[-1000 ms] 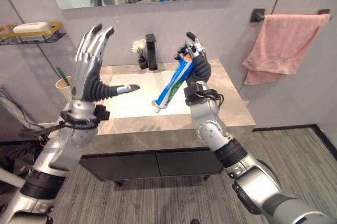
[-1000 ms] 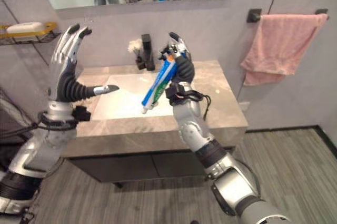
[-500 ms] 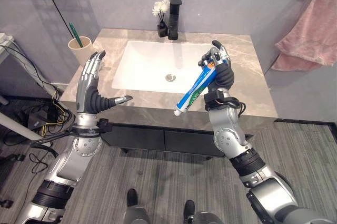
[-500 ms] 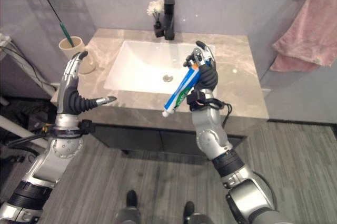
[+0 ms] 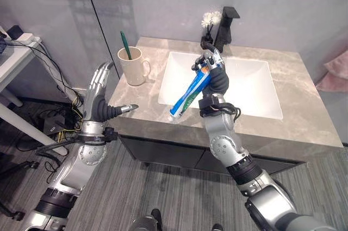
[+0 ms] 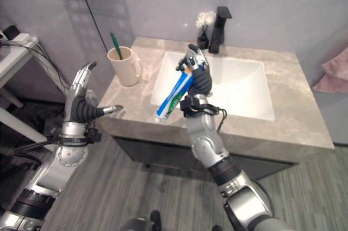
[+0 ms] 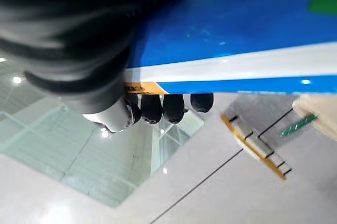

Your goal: Put brush and paste in cup on sink, flatten towel.

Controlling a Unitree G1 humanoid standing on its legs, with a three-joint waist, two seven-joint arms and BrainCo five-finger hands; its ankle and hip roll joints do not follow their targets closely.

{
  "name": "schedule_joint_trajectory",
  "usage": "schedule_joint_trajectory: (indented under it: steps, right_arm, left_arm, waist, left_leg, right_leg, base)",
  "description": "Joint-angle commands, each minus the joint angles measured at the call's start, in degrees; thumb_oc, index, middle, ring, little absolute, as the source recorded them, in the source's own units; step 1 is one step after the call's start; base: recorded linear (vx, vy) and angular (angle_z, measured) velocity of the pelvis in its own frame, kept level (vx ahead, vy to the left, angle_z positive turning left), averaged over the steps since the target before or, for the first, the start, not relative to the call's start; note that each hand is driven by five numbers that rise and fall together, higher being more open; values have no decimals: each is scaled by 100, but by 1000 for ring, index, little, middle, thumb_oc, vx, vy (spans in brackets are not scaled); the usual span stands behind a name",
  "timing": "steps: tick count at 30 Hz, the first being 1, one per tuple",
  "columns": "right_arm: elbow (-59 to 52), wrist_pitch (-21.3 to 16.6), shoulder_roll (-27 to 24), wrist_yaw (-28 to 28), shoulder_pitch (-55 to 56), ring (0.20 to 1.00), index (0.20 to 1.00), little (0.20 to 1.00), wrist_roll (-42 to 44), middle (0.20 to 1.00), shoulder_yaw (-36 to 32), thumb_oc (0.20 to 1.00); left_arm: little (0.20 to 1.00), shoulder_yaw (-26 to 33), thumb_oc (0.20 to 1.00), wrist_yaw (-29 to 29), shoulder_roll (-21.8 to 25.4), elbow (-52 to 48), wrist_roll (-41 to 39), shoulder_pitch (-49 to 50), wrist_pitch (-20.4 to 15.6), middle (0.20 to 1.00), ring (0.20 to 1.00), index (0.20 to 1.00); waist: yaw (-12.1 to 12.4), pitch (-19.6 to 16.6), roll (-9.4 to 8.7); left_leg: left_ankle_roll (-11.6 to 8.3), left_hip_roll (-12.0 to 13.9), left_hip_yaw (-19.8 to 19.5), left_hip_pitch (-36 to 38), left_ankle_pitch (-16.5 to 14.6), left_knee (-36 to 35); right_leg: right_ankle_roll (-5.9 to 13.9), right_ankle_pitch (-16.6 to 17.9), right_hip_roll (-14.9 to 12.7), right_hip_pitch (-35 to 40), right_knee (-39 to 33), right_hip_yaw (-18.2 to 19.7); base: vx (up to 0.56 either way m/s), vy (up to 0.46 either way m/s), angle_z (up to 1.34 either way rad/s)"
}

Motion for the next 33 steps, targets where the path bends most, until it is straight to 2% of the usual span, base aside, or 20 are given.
schedule_joint_trajectory:
  steps: [1, 2, 3, 4, 5, 6, 9, 10, 11, 12, 13, 14, 18, 25, 33]
  right_arm:
    - [-282, -281, -157, 30, -753, 200, 200, 200, -312, 200, -585, 200]
    - [-282, -281, -158, 32, -753, 200, 200, 200, -311, 200, -583, 200]
    - [-286, -294, -261, 32, -760, 200, 200, 200, -282, 200, -662, 200]
    - [-297, -300, -366, 14, -780, 200, 200, 200, -295, 200, -727, 200]
    - [-299, -300, -370, 13, -780, 200, 200, 200, -294, 200, -723, 200]
    - [-311, -300, -509, 8, -822, 200, 200, 200, -289, 200, -819, 200]
    - [-279, -277, -604, -3, -1022, 200, 200, 200, -356, 200, -887, 200]
    - [-271, -278, -602, 0, -1029, 200, 200, 200, -354, 200, -885, 200]
    - [-246, -270, -635, -11, -1098, 200, 200, 200, -388, 200, -882, 200]
    - [-198, -256, -719, -23, -1171, 200, 200, 200, -446, 200, -907, 200]
    - [-129, -233, -752, -60, -1258, 200, 200, 200, -482, 200, -904, 200]
    - [1, -165, -798, -39, -1462, 200, 200, 200, -489, 200, -861, 200]
    - [201, -104, -823, 38, -1524, 200, 200, 200, -467, 200, -870, 200]
    - [913, 46, -811, 2, -2335, 200, 200, 200, -746, 200, -811, 200]
    - [1369, 53, -820, -66, -2979, 200, 200, 200, -960, 200, -774, 200]
  left_arm:
    - [1000, -201, 1000, -380, 343, -350, -293, 201, -251, 1000, 1000, 1000]
    - [1000, -198, 1000, -383, 341, -349, -295, 201, -252, 1000, 1000, 1000]
    - [1000, -254, 1000, -623, 251, -129, -567, 486, -191, 1000, 1000, 1000]
    - [1000, -283, 1000, -743, 110, 9, -864, 676, -137, 1000, 1000, 1000]
    - [1000, -280, 1000, -748, 107, 9, -869, 676, -137, 1000, 1000, 1000]
    - [1000, -199, 1000, -945, 69, 198, -1043, 917, -74, 1000, 1000, 1000]
    - [1000, -238, 1000, -1256, 20, 507, -1090, 1224, 48, 1000, 1000, 1000]
    - [1000, -231, 1000, -1261, 19, 504, -1091, 1227, 48, 1000, 1000, 1000]
    - [1000, -291, 1000, -1359, 18, 634, -1078, 1270, 88, 1000, 1000, 1000]
    - [1000, -410, 1000, -1491, 17, 854, -1009, 1274, 113, 1000, 1000, 1000]
    - [1000, -468, 1000, -1617, 21, 995, -944, 1335, 149, 1000, 1000, 1000]
    - [1000, -645, 1000, -1875, 15, 1512, -830, 1381, 289, 1000, 1000, 1000]
    - [1000, -954, 1000, -2078, -55, 2139, -428, 1379, 312, 1000, 1000, 1000]
    - [1000, -1112, 1000, -2070, -586, 3797, -101, 1484, 589, 1000, 1000, 1000]
    - [1000, -1214, 1000, -1998, -684, 4275, -44, 1385, 606, 1000, 1000, 1000]
  waist:
    - [-52, -131, -83]
    - [-48, -142, -85]
    - [-100, -160, -22]
    - [-137, -142, 2]
    - [-139, -150, 6]
    - [-166, -83, 21]
    - [-172, 43, 42]
    - [-174, 43, 49]
    - [-218, 82, 58]
    - [-314, 109, 71]
    - [-349, 138, 72]
    - [-365, 158, -4]
    - [-413, 40, -38]
    - [-250, -180, -109]
    - [-92, -235, -214]
  left_leg:
    - [-16, -20, -454, -40, 107, -84]
    - [-17, -21, -447, -41, 143, -121]
    - [15, -92, -542, 223, 211, -458]
    - [3, -109, -600, 347, 276, -645]
    - [-1, -107, -601, 342, 305, -669]
    - [-13, -125, -675, 478, 358, -808]
    - [-40, -102, -766, 699, 345, -936]
    - [-41, -96, -767, 706, 342, -945]
    - [-48, -96, -864, 745, 325, -929]
    - [-45, -102, -999, 816, 271, -908]
    - [-55, -110, -1044, 907, 214, -890]
    - [-82, -133, -1188, 969, 123, -814]
    - [-103, -136, -1287, 1032, 73, -868]
    - [-255, 32, -1441, 1090, 165, -1068]
    - [-294, 75, -1649, 1151, 283, -1310]
  right_leg:
    - [296, 1313, 273, 589, -1, 241]
    - [287, 1315, 273, 559, 15, 250]
    - [127, 657, 830, 388, 10, 365]
    - [37, 401, 1119, 214, -38, 411]
    - [27, 411, 1124, 198, -37, 408]
    - [-30, 300, 1304, 14, -163, 381]
    - [75, 647, 1254, -279, -574, 406]
    - [77, 653, 1261, -273, -582, 405]
    - [108, 755, 1290, -383, -644, 619]
    - [120, 836, 1389, -522, -750, 1049]
    - [156, 948, 1378, -629, -732, 1174]
    - [149, 944, 1419, -609, -680, 1329]
    - [93, 853, 1433, -330, -839, 1149]
    - [0, 722, 1527, 11, -1089, 757]
    - [-2, 720, 1536, 162, -1210, 577]
  base:
    - [91, 243, -9]
    - [159, 219, 15]
    - [148, 179, 31]
    - [148, 178, 13]
    - [87, 88, 22]
    - [72, 34, 25]
    - [91, -5, 32]
    - [76, -30, 25]
    - [117, -41, 30]
    - [175, -41, 32]
    - [216, -82, 57]
    - [174, -76, 67]
    - [94, -81, 63]
    - [116, -88, 11]
    - [66, -25, 17]
